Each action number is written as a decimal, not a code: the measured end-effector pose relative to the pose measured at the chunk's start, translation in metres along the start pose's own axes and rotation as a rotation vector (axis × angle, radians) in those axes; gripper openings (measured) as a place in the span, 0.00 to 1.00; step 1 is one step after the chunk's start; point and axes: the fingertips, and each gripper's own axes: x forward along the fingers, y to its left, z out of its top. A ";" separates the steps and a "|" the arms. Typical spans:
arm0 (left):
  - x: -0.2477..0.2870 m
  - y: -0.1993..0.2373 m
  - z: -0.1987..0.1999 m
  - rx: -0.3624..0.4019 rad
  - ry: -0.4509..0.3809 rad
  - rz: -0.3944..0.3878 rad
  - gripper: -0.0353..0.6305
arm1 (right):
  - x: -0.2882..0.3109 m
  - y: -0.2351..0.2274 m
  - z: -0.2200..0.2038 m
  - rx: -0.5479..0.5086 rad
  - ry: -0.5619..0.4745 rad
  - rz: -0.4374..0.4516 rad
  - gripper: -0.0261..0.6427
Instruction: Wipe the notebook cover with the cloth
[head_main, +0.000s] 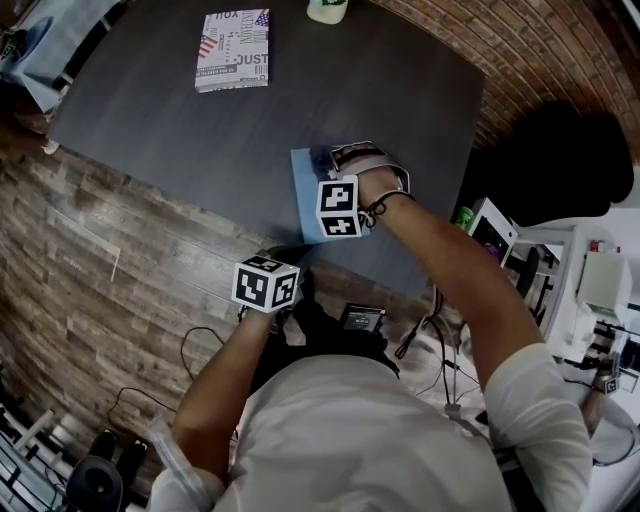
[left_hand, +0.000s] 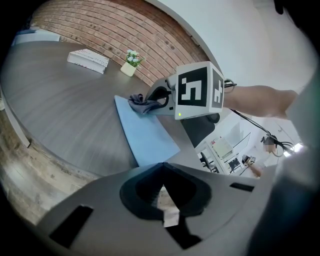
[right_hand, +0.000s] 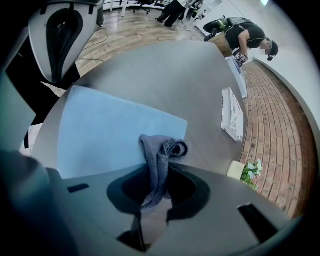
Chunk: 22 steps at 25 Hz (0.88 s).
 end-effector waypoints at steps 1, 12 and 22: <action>0.000 -0.001 0.000 0.000 0.000 0.000 0.06 | -0.001 0.003 0.001 -0.005 -0.003 0.001 0.17; -0.001 -0.011 -0.004 0.006 -0.008 -0.002 0.06 | -0.017 0.031 0.009 -0.033 -0.025 0.023 0.17; -0.007 -0.016 -0.010 0.014 -0.012 0.003 0.06 | -0.031 0.058 0.015 -0.036 -0.039 0.035 0.17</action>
